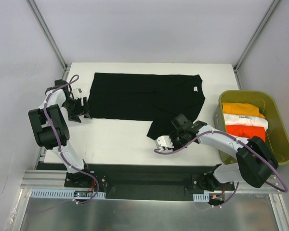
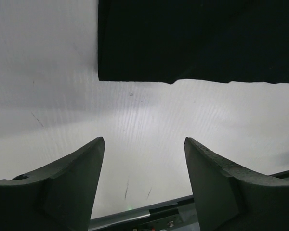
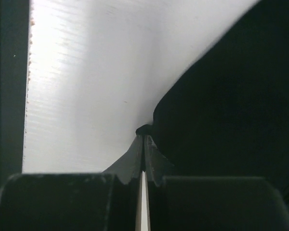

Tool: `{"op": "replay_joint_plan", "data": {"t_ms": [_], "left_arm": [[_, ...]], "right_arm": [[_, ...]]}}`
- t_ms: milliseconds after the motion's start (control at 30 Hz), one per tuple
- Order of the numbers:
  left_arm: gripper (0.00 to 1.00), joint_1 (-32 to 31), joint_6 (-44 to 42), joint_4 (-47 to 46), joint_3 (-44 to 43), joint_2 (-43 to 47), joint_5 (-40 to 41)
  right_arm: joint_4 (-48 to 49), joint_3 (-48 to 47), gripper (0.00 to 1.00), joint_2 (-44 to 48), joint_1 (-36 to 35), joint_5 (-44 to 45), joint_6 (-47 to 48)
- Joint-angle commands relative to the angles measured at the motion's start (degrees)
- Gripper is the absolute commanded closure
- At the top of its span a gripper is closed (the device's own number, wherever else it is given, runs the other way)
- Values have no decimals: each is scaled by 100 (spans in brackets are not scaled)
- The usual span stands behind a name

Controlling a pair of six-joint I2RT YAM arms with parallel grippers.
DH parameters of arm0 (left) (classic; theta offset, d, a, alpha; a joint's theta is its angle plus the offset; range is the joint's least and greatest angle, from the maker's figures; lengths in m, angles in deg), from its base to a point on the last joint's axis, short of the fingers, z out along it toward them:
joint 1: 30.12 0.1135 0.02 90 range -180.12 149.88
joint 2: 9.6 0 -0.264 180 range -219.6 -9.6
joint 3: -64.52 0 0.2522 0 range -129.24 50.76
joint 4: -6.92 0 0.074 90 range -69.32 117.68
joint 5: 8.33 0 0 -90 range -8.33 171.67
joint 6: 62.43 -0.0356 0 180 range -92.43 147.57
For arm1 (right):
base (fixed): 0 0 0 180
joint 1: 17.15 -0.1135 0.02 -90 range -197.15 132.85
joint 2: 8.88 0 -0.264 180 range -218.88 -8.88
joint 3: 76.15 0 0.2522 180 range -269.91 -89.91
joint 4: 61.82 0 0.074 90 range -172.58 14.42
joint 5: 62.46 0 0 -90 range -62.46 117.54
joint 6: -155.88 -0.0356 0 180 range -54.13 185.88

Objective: Roll the t-shirts
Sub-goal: Fold the T-shirt at the center of the board.

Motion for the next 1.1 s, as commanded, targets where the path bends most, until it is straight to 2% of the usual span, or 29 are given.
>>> {"op": "replay_joint_plan", "data": {"t_ms": [0,133,533,667,800,933,1067], "left_arm": [[38,1,148,128,-443,-565,-98],[43,1,95,136,-733,-1014,175],[55,1,-19,154,-1270,-1692,245],[69,1,-63,180,-1296,-1762,105],[100,1,-90,216,-1340,-1736,104],[100,19,-212,338,-1244,-1473,139],[100,80,-318,409,-779,-789,122]], "right_arm": [[89,-189,99,82,-32,416,-1703],[114,-181,99,212,-40,531,-2083],[-113,-321,99,2,127,514,-1802],[-131,-409,99,-112,188,601,-1775],[-140,-427,99,1,241,733,-1951],[-517,-427,99,492,276,926,-2170],[-1071,-462,99,1126,407,1049,-2477]]}}
